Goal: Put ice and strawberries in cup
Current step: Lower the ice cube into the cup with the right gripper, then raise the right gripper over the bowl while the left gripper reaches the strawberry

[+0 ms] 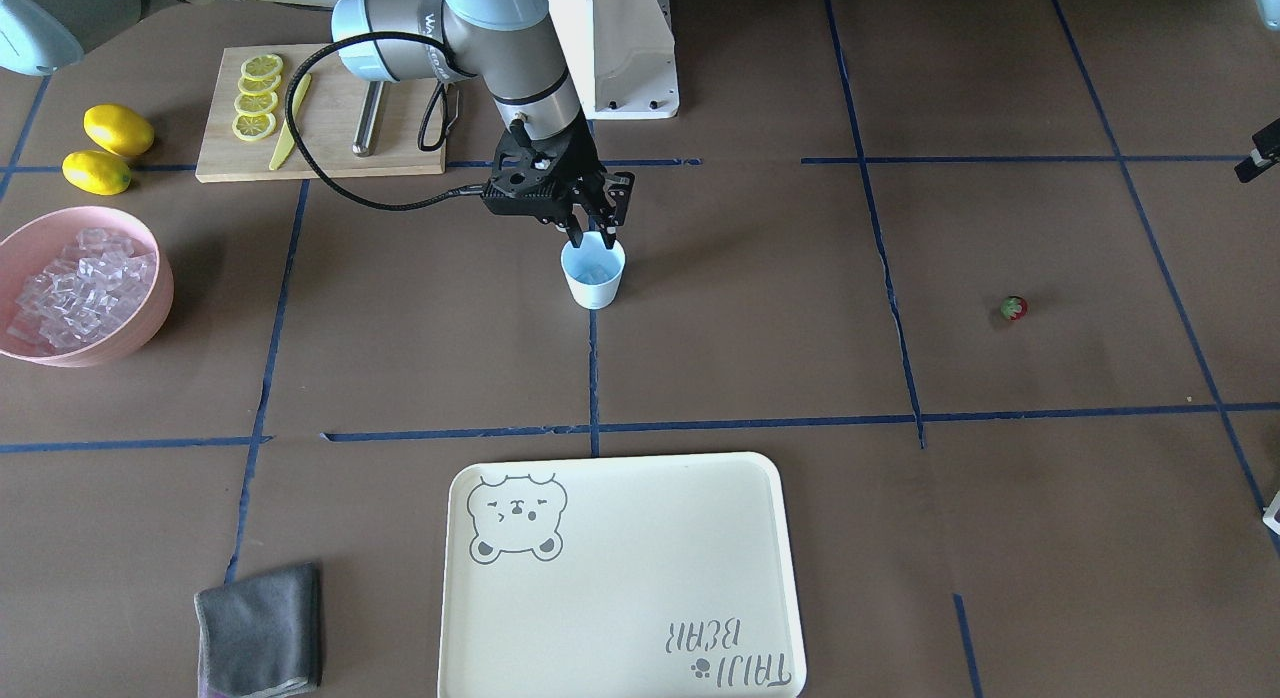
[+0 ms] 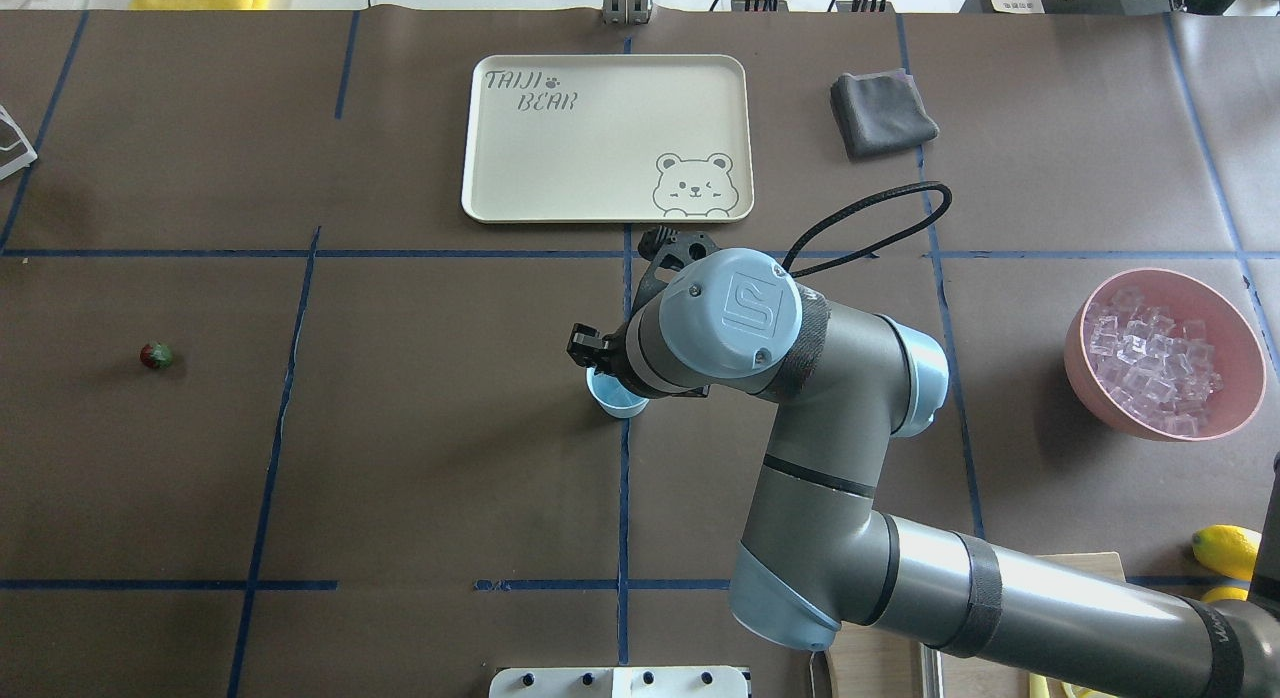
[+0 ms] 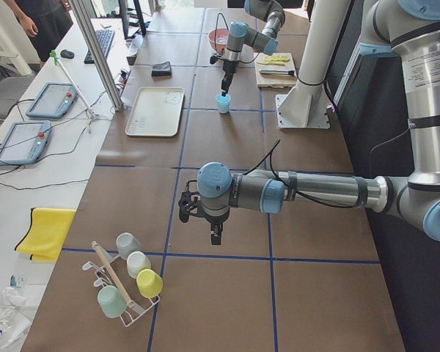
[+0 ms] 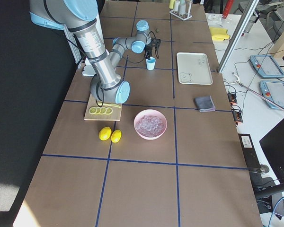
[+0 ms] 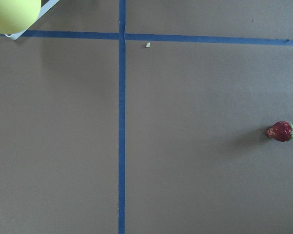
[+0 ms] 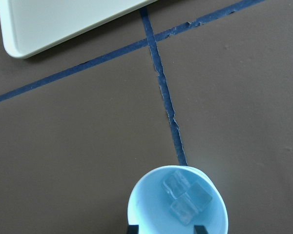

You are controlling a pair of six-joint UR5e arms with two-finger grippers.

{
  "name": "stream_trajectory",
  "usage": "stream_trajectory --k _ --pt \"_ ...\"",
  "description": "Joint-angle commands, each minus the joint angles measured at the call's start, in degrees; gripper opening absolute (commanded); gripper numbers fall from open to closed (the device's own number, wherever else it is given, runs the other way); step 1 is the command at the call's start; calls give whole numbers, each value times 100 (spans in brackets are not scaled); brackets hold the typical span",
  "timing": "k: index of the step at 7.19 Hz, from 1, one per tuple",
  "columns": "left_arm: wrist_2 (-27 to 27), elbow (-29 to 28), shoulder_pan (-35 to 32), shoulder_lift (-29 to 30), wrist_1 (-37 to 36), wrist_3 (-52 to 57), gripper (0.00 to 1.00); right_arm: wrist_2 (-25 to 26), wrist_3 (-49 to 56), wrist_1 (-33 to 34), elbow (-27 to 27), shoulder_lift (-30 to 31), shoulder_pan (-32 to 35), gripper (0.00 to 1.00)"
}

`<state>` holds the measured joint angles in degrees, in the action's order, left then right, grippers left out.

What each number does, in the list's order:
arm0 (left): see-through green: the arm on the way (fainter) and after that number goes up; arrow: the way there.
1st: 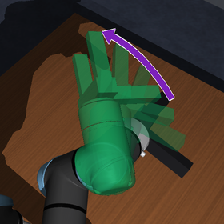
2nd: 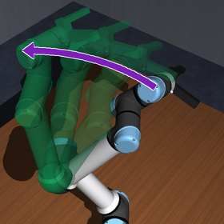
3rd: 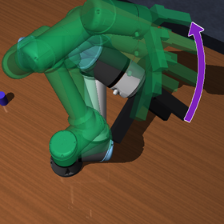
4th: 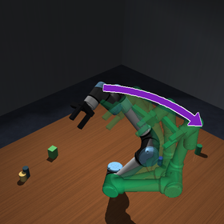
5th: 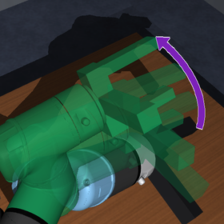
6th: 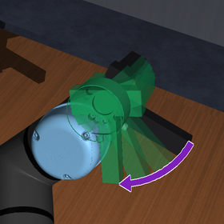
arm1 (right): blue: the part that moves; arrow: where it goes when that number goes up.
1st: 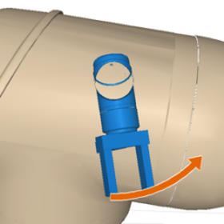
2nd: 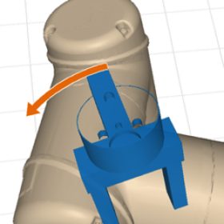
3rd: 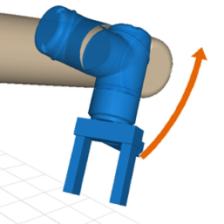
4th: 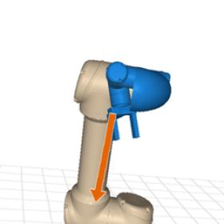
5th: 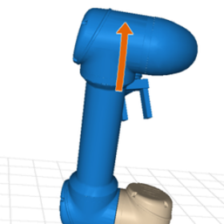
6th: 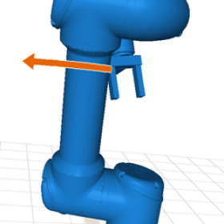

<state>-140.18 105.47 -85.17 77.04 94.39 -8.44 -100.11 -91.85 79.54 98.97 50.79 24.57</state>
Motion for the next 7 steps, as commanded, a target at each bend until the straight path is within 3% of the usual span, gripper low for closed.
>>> stream_trajectory --k 1,3,4,5,6,7 --pt "9 0 0 -4 0 0 100 0 9 0 17 1 4 60" --pt "9 9 -9 -31 9 0 100 -78 26 35 349 272 152 99" --pt "35 9 0 -57 9 -61 100 -210 122 53 1004 909 327 100" --pt "61 0 9 -22 0 -131 100 -742 645 288 1602 1481 808 100" --pt "70 0 35 -5 113 -114 100 -1286 1320 821 1774 1617 1430 100" --pt "70 0 183 4 175 -149 100 -1449 2180 1287 1836 1758 1784 100"
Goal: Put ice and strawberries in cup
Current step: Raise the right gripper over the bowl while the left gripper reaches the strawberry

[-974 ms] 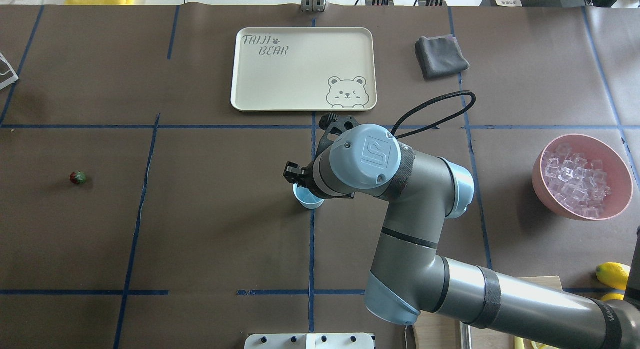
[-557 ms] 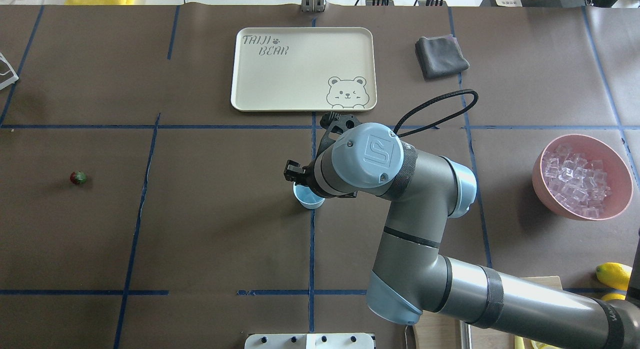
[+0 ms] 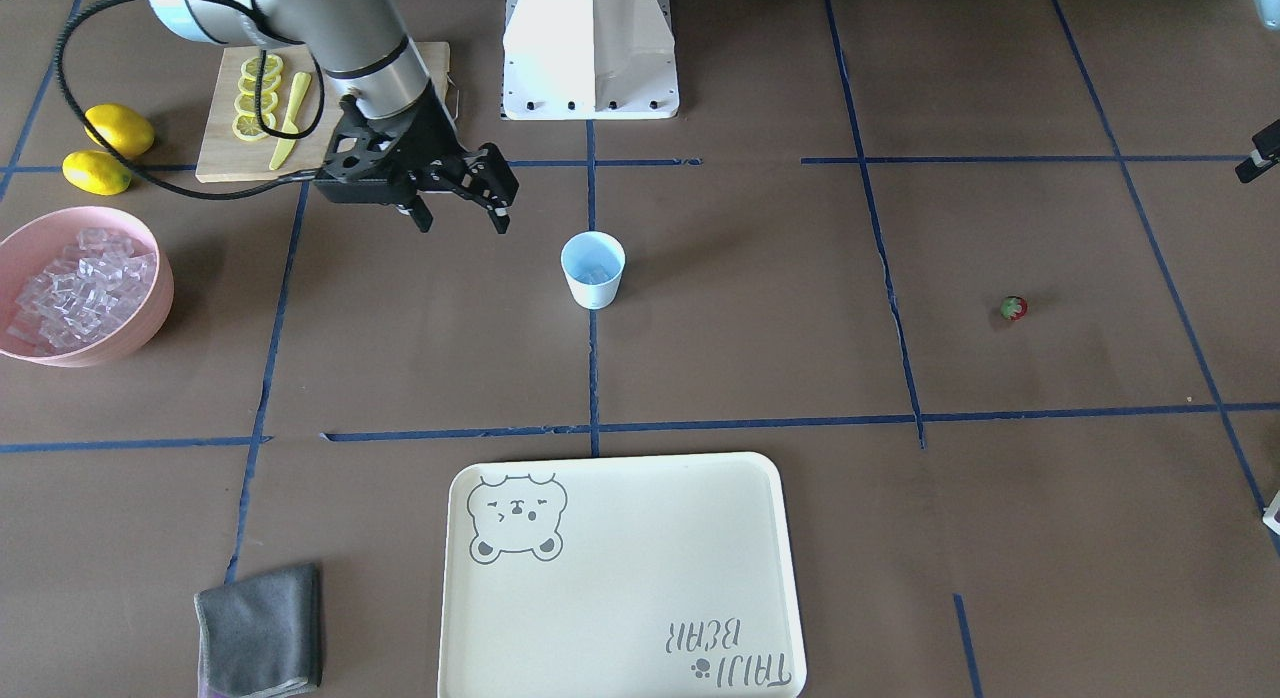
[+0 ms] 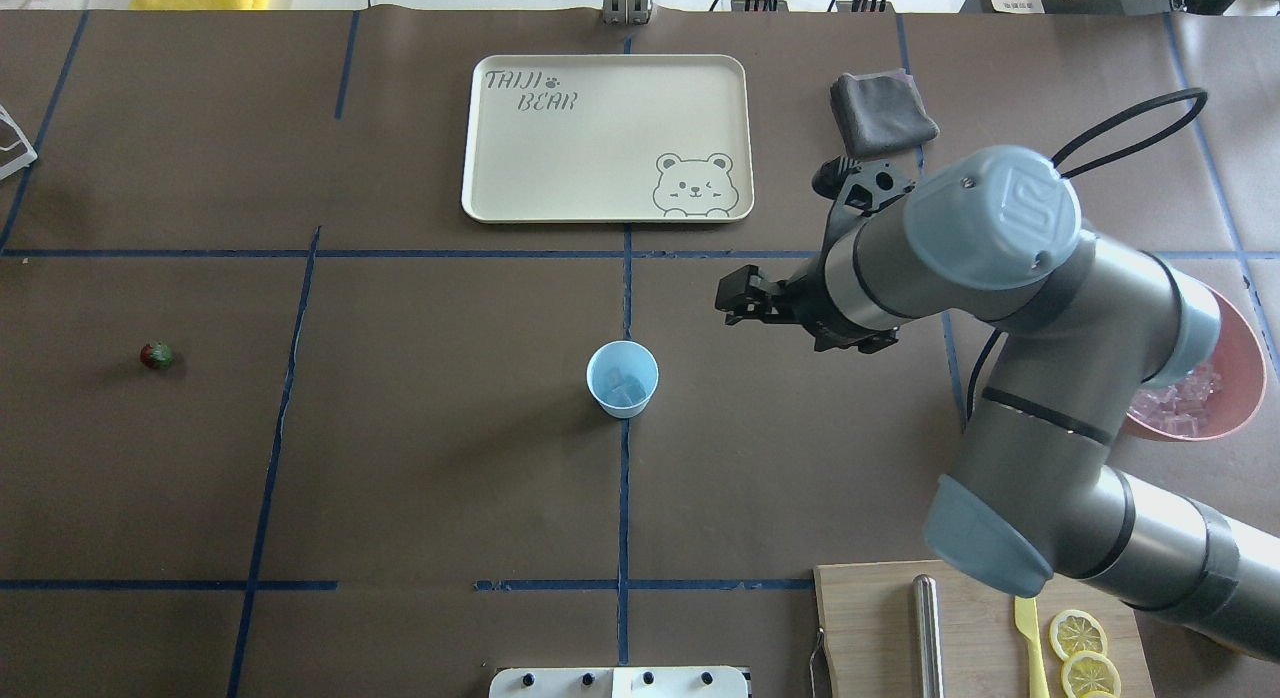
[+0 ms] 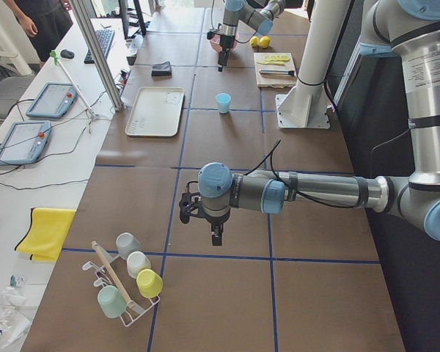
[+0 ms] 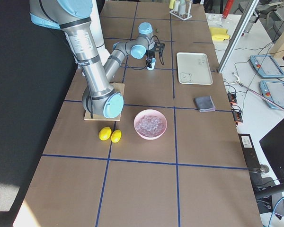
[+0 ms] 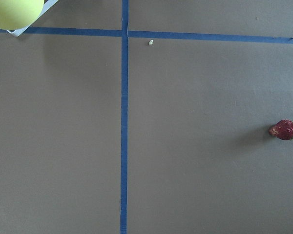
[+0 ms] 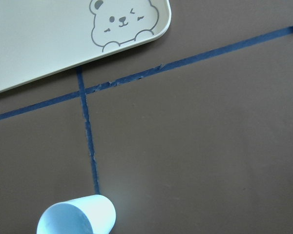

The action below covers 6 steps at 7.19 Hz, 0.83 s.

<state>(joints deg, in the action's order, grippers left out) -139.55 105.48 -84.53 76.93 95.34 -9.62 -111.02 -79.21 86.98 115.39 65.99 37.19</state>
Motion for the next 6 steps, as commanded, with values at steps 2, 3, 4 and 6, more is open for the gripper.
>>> stream_trajectory --k 2,3,4,6 --pt "7 7 628 172 99 -466 100 -568 2658 671 589 1149 1233 100" --pt "15 7 935 365 212 -1044 100 -1118 3222 636 590 1466 1725 100" --pt "120 -19 1164 401 622 -1442 100 -1437 3889 618 581 1748 2156 100" --pt "864 -71 1988 926 732 -2776 100 -1493 4221 618 555 1935 2345 100"
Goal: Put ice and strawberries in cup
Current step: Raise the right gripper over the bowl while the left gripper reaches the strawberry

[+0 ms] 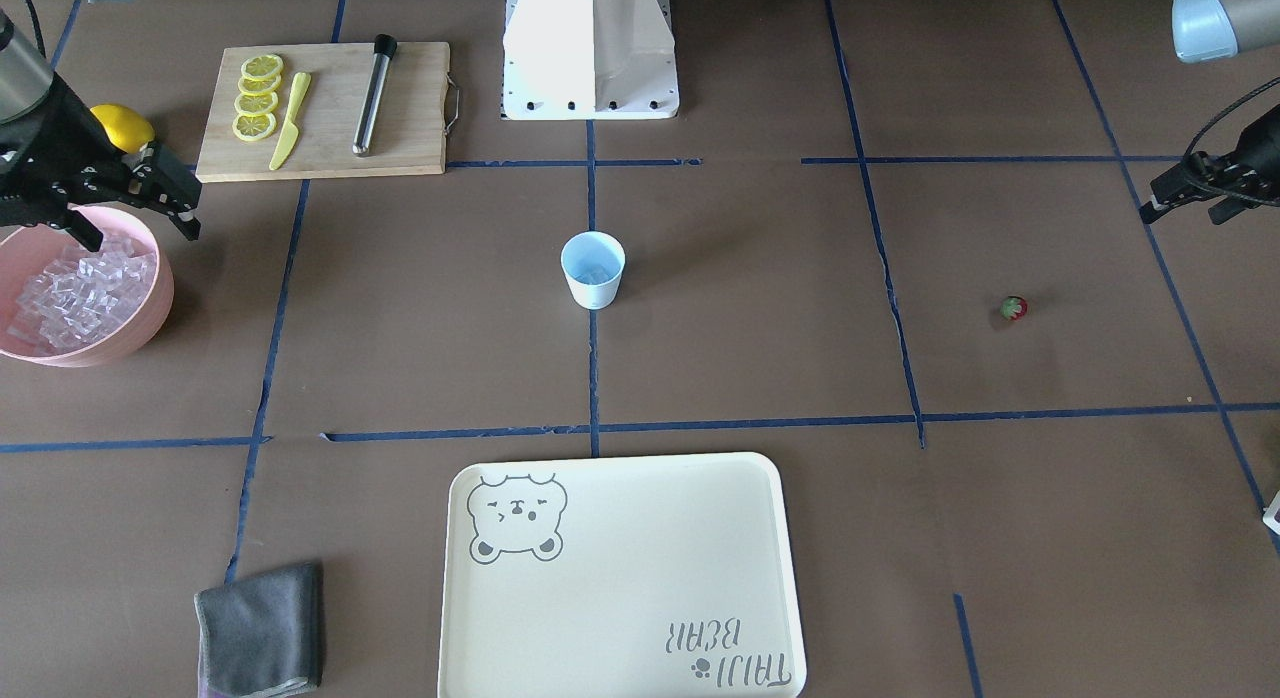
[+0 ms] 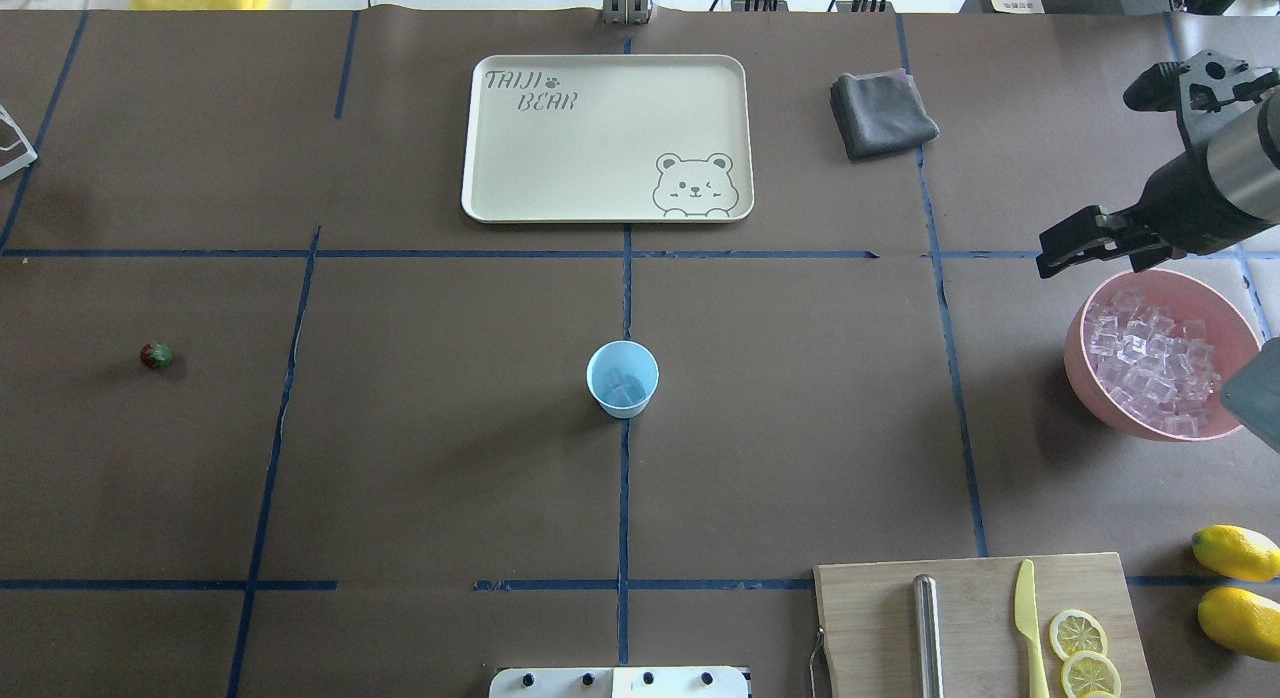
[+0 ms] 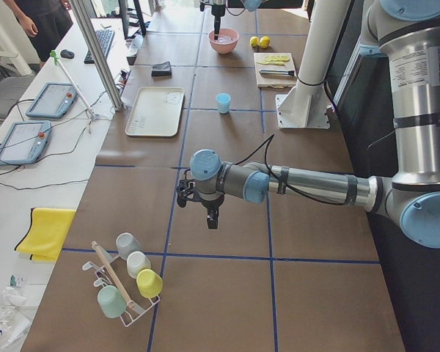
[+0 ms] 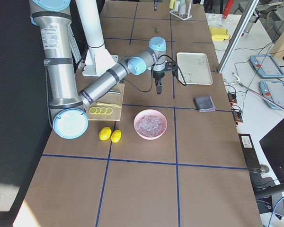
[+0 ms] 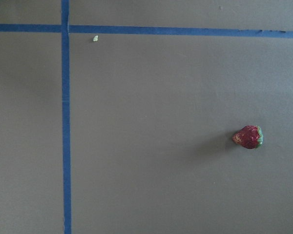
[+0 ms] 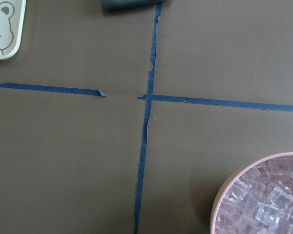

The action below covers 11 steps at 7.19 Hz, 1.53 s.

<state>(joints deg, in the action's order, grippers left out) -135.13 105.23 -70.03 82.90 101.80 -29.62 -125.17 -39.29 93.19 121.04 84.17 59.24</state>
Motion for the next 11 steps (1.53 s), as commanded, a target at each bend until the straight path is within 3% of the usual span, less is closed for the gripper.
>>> stream_trajectory --k 1,4,9,10,11 --pt "731 -160 987 576 103 -991 100 -69 220 -11 -37 117 141 100" --pt "1287 -721 1639 1078 173 -1081 100 -61 220 -29 -54 117 132 100" --pt "1288 -1295 1852 1149 709 -1116 97 -43 211 -29 -133 55 123 100" --pt "1288 -1295 1852 1149 700 -1116 92 -43 211 -29 -134 55 123 100" --pt "1279 -1295 1852 1149 709 -1125 78 -43 211 -29 -134 55 123 100"
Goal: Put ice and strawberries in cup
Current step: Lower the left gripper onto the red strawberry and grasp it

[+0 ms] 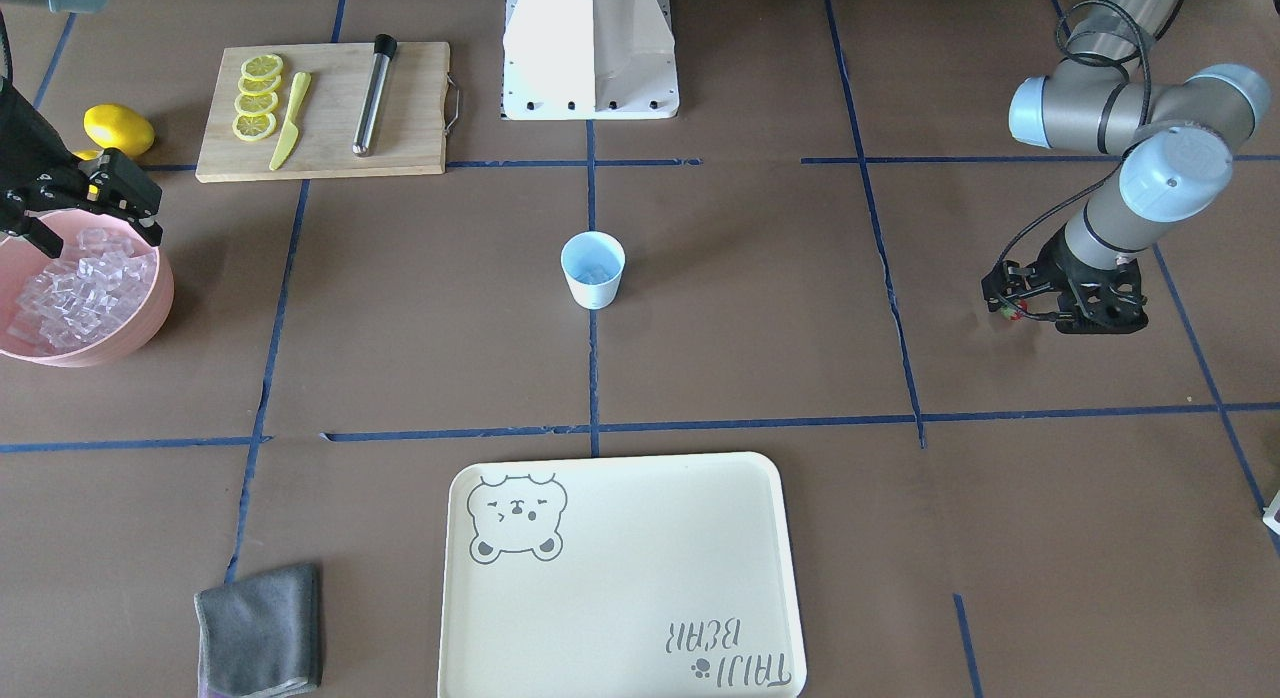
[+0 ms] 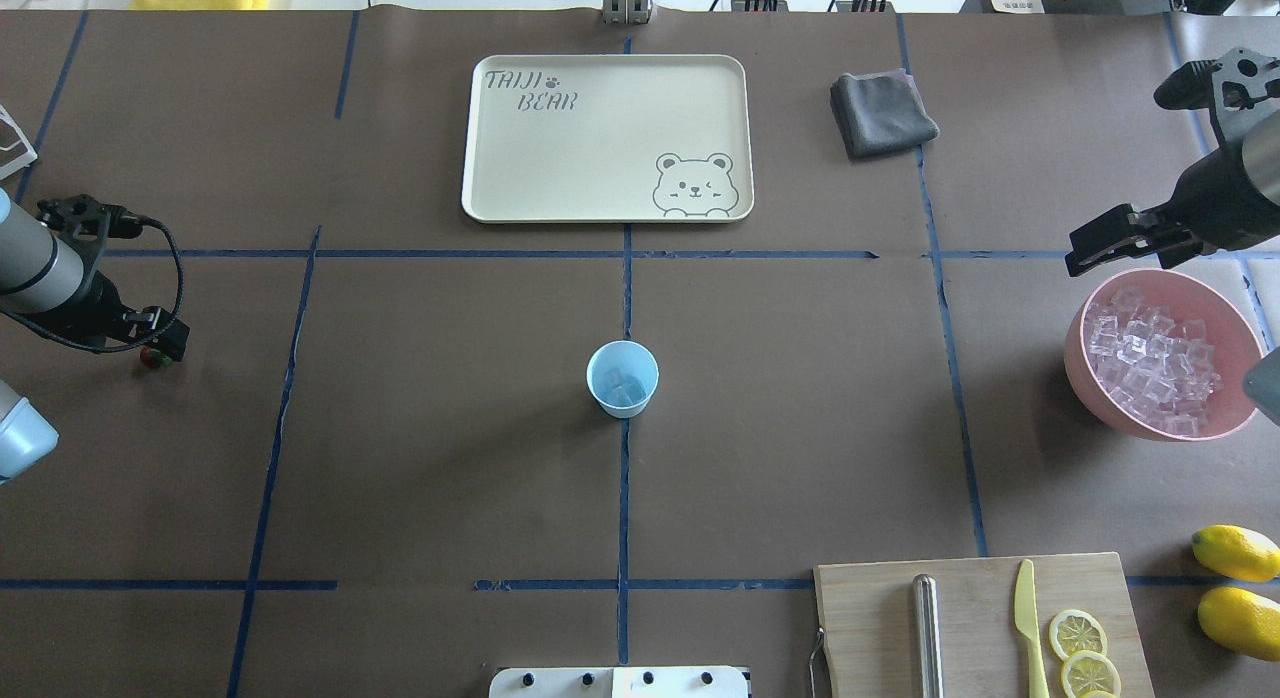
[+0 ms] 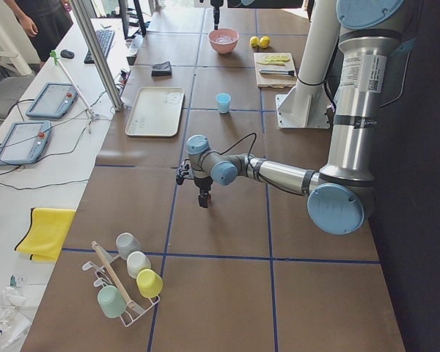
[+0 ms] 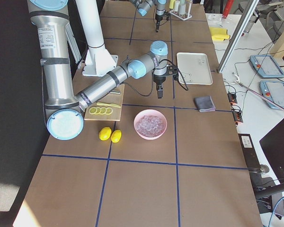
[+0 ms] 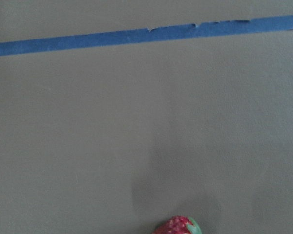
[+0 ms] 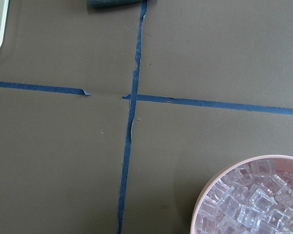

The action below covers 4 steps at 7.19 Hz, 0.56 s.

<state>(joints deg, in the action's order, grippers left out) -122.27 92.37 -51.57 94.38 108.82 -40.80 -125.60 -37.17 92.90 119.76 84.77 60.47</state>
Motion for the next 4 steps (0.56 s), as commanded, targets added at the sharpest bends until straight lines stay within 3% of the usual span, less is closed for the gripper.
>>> stream_trajectory --k 1,3,4 --pt "-16 1 7 2 7 -7 51 0 0 0 -5 -4 0 100" --pt "-33 53 7 2 7 -7 7 0 0 0 -5 -4 0 100" --pt "-42 71 7 2 7 -16 0 0 0 0 -5 -4 0 100"
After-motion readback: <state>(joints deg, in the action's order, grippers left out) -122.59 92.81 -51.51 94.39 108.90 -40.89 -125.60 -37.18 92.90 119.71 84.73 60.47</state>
